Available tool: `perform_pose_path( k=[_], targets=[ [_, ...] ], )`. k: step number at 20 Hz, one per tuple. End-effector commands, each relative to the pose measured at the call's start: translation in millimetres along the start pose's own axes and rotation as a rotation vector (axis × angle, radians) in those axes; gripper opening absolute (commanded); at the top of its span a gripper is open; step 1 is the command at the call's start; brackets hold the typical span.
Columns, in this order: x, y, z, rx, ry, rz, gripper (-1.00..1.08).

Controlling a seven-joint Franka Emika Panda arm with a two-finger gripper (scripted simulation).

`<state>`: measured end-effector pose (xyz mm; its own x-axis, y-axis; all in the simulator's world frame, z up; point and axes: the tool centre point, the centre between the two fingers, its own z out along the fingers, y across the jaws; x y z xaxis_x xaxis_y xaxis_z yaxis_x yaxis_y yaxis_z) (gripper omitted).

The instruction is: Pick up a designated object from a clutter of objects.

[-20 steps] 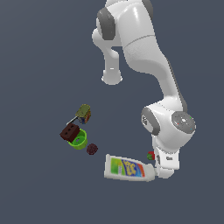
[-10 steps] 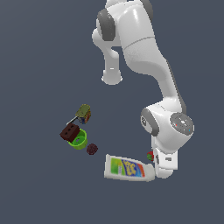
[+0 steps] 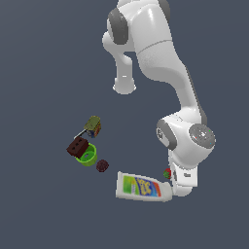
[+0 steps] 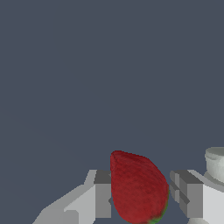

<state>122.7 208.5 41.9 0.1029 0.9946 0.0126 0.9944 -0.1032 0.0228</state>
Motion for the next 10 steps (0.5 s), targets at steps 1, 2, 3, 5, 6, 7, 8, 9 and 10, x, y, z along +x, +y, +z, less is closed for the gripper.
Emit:
perform_pose_path(
  k=[1,2,3,5,6,7,8,9,10],
  targets=[
    [-2,-5,-1,0.005,-0.003,0.001,-1.00],
    [-2,-7,-3,0.005,-0.003,0.001,-1.00],
    [-3,-9,-5,0.006,-0.003,0.001,-1.00],
    [-4,-14,-11,0.006,-0.004,0.001,-1.00],
    [-4,-17,-15,0.006,-0.004,0.001,-1.00],
    [-5,-20,-18,0.006,-0.004,0.001,-1.00],
    [-5,-23,-22,0.006,-0.004,0.002,-1.00],
    [-6,-27,-27,0.006,-0.004,0.002,-1.00],
    [-6,-31,-32,0.007,-0.005,0.002,-1.00]
  ],
)
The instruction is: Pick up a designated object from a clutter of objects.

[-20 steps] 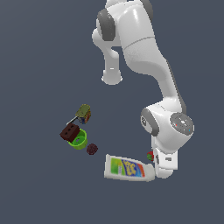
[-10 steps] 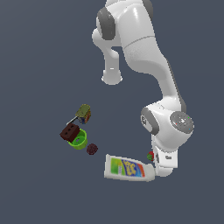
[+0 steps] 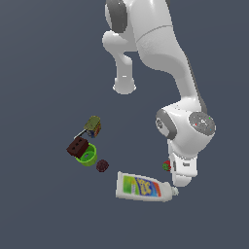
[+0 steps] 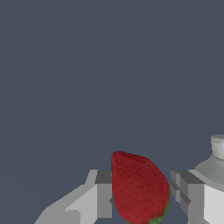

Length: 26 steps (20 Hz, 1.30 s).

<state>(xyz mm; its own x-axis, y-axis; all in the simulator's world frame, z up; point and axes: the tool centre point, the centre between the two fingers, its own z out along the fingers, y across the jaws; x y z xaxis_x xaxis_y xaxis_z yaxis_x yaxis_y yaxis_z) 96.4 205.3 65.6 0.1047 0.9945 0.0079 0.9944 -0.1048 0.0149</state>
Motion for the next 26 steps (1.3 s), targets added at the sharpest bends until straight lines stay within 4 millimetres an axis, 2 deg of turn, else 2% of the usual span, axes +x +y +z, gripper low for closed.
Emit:
perform_pose_path(
  k=[1,26],
  targets=[
    [-2,-10,-12,-0.001,-0.001,0.000,-1.00],
    [-22,-142,-176,0.007,-0.009,0.004,-1.00]
  ],
)
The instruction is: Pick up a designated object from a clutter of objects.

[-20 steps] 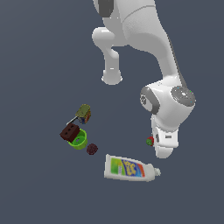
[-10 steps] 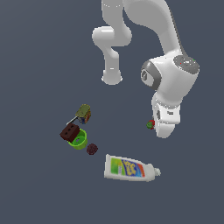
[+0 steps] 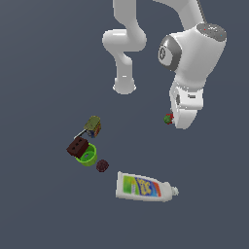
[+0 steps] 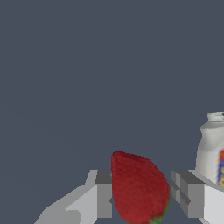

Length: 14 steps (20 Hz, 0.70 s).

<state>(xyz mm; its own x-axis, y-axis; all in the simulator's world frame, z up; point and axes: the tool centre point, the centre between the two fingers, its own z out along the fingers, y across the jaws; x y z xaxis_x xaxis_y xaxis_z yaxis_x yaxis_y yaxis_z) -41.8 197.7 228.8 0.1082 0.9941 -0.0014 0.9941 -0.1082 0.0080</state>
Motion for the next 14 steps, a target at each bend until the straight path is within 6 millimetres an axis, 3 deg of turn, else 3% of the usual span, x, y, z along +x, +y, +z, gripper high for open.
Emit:
perform_pose_path(
  k=[1,14],
  targets=[
    [-2,-14,-17,0.001,0.000,0.000,-1.00],
    [-10,-77,-102,0.006,0.004,0.001,-1.00]
  ],
)
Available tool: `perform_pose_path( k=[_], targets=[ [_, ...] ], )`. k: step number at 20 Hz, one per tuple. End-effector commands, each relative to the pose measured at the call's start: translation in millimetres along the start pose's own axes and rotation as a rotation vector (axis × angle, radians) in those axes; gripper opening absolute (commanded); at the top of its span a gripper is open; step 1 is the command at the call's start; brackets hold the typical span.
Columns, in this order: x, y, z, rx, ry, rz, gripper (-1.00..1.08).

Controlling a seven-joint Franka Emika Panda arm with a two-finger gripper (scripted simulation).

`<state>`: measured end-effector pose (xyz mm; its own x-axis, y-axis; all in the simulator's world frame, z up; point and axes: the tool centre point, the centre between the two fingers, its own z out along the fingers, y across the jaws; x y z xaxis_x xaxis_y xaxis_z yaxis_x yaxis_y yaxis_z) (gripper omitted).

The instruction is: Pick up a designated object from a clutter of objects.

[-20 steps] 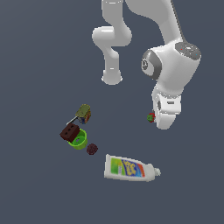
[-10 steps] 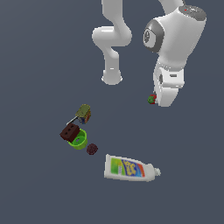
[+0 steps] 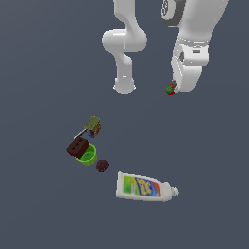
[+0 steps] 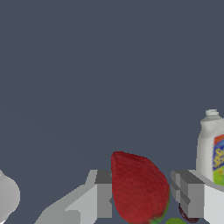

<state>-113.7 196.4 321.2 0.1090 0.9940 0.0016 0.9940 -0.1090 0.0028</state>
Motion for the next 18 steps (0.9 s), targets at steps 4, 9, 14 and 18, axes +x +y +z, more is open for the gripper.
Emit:
perform_pose_path(
  k=[4,9,14,18],
  targets=[
    [-3,-20,-27,0.002,0.000,0.001,-1.00],
    [-4,-30,-42,0.003,0.000,0.001,-1.00],
    [-5,-32,-47,0.003,-0.001,0.002,-1.00],
    [-4,-30,-45,0.003,-0.002,0.002,-1.00]
  ],
)
